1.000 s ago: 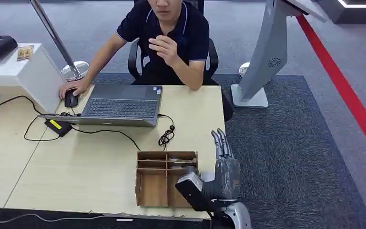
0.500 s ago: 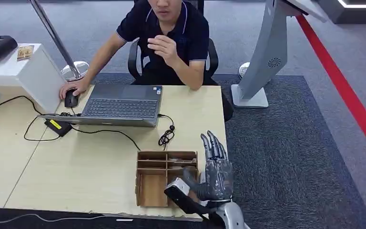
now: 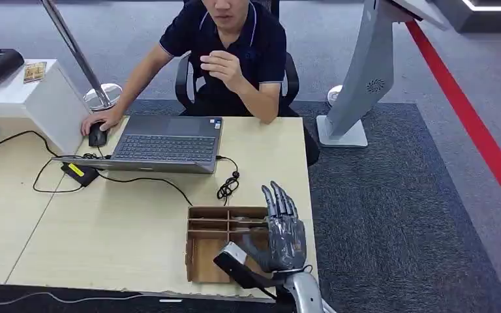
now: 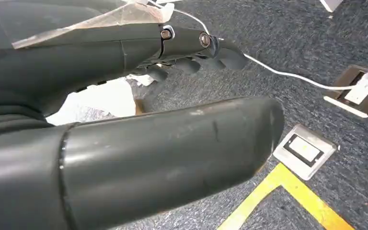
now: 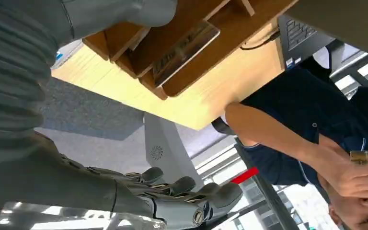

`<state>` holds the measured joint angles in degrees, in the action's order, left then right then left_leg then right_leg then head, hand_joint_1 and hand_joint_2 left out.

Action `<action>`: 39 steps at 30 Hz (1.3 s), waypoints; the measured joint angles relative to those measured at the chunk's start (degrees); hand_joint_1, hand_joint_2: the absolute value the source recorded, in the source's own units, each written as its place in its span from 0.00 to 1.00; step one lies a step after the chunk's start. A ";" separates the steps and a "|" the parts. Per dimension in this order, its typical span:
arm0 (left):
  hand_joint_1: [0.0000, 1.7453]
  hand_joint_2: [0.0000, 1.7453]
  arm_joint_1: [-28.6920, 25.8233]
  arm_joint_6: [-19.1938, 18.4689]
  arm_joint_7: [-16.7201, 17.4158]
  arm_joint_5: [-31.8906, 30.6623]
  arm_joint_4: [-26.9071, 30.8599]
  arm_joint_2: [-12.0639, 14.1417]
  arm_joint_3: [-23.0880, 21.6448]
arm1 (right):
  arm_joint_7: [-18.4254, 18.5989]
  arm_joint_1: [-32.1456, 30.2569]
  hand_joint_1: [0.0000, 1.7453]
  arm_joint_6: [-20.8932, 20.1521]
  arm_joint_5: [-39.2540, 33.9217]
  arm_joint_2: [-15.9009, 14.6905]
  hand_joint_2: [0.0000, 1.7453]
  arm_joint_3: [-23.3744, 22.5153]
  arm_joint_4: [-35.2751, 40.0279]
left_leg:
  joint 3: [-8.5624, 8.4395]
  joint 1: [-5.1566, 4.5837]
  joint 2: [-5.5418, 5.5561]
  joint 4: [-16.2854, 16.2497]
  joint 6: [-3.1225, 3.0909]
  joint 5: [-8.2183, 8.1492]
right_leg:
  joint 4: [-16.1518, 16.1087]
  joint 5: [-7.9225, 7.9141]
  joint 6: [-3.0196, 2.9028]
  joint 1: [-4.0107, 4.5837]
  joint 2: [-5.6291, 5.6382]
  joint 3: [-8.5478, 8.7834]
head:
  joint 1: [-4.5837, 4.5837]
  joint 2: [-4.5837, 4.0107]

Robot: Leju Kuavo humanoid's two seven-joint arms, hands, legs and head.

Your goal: Pass the card to the sensor for recognition and then transmit it.

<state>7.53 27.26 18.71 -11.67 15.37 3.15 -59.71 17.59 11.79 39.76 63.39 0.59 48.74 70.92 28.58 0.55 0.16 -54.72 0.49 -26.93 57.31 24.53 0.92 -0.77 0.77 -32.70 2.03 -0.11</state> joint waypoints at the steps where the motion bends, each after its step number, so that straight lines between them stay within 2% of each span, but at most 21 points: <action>1: 0.00 0.00 0.02 -0.06 0.22 0.00 0.00 -0.02 -0.02 | -0.20 0.08 0.00 0.02 0.00 0.19 1.00 0.00 -0.44 | 0.00 0.00 0.00 0.00 0.00 0.00 | 0.00 0.00 0.00 0.00 0.00 0.00 | -0.02 0.02; 13: 0.00 0.00 0.24 -0.07 0.31 -0.13 0.02 -0.07 -0.02 | -1.14 0.59 0.00 0.02 0.00 1.53 1.00 -0.07 -3.52 | 0.00 0.00 0.00 0.00 0.00 0.00 | 0.00 0.00 0.00 0.00 0.00 0.00 | 0.00 0.00; 39: 0.00 0.00 0.30 -0.22 0.31 -0.33 0.02 -0.07 -0.04 | -1.51 0.77 0.01 0.07 0.02 1.97 1.00 -0.22 -5.46 | -0.01 0.00 0.00 0.00 0.00 0.00 | 0.00 0.00 0.00 0.00 0.00 0.00 | 0.00 0.00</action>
<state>7.83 27.04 19.02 -12.00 15.39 3.08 -59.76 16.09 12.56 39.82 63.41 2.56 48.52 65.46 28.57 0.55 0.16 -54.72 0.49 -26.93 57.31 24.53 0.92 -0.77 0.78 -32.70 2.03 -0.11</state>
